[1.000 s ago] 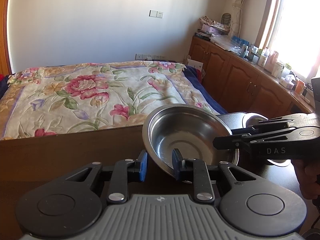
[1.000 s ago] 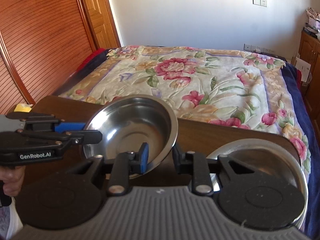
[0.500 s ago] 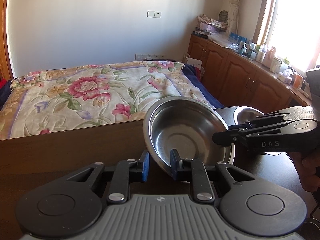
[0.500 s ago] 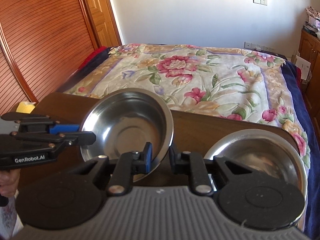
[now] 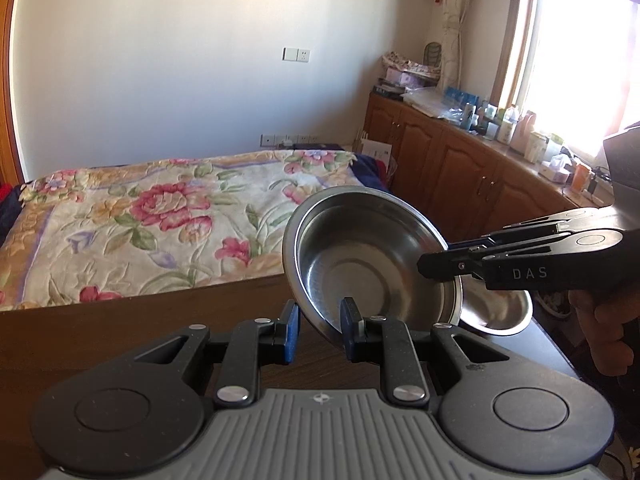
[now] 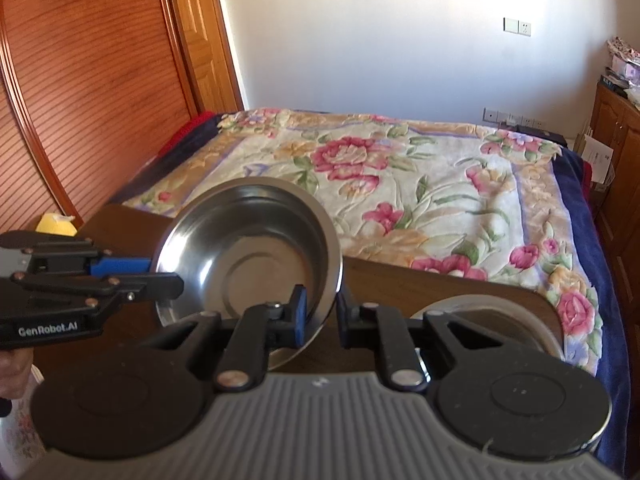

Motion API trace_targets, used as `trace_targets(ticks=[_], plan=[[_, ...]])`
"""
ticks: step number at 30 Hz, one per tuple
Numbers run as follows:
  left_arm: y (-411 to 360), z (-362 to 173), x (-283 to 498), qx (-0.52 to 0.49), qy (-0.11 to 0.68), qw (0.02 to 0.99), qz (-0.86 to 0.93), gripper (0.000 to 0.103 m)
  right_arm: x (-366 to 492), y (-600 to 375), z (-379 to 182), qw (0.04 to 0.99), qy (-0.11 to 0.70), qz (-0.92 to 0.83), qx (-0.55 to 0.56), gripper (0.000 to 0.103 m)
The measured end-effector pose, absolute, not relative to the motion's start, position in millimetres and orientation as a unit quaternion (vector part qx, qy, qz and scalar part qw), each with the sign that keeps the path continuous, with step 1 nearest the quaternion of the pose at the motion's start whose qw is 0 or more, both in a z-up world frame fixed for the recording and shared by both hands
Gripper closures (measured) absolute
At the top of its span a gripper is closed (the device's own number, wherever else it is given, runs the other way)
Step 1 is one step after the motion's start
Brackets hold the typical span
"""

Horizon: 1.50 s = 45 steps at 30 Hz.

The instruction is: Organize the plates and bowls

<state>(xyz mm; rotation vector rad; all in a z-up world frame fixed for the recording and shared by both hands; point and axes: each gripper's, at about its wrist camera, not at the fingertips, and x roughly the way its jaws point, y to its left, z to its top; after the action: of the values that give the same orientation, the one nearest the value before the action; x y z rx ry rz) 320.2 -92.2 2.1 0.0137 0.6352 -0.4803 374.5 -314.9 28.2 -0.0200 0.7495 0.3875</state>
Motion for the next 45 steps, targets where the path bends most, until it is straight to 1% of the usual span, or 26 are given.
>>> trace_targets(ticks=[20, 31, 45], plan=[[-102, 45, 260, 0.02, 0.262, 0.929, -0.262, 0.079, 330, -333, 68, 0.93, 0.321, 0.179, -0.006, 0.086], [-105, 47, 216, 0.027, 0.253, 0.924, -0.286, 0.079, 291, -341, 76, 0.934, 0.317, 0.167, -0.009, 0.086], [-102, 36, 175, 0.03, 0.255, 0.917, -0.305, 0.079, 246, -344, 74, 0.935, 0.315, 0.161, -0.009, 0.086]])
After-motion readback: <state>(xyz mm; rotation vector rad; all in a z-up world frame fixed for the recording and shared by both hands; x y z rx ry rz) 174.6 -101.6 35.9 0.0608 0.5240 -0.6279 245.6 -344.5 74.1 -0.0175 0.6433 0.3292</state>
